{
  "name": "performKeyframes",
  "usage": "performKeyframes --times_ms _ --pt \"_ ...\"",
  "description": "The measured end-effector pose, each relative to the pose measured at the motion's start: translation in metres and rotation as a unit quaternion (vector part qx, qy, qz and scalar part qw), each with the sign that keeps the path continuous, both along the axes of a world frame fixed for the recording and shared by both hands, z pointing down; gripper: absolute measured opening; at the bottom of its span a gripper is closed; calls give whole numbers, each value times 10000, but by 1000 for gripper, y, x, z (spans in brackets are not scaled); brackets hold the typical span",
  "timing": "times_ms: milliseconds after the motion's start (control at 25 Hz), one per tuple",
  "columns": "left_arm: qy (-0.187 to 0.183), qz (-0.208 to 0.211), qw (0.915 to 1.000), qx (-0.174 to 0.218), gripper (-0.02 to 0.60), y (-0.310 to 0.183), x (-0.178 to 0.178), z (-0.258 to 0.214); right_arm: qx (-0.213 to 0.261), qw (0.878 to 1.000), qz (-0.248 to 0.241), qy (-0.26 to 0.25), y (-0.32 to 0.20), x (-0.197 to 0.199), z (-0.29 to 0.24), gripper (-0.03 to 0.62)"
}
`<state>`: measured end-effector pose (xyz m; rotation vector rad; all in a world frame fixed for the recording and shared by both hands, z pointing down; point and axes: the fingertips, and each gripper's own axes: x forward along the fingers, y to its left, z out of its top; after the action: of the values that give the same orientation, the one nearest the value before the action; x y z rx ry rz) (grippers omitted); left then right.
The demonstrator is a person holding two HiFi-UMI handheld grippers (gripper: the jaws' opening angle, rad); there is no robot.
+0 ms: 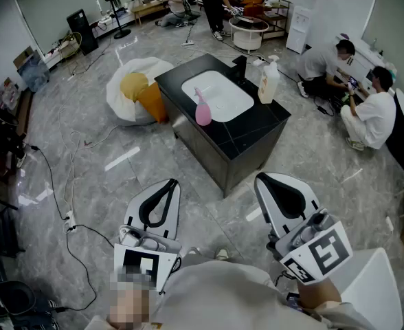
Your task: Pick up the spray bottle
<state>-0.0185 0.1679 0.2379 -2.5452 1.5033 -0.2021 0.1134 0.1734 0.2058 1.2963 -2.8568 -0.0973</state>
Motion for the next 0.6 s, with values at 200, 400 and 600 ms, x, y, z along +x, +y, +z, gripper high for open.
performKeyframes --times_ms 200,400,600 --pt "22 16 10000 -25 23 0 6 1 -74 9999 -93 -41 3 4 4 29" --pt "39 46 10000 -56 25 -1 9 5 -136 9999 -74 -29 1 7 9 28" --pt "16 44 10000 -47 23 0 13 3 -130 9999 -55 8 2 12 8 29"
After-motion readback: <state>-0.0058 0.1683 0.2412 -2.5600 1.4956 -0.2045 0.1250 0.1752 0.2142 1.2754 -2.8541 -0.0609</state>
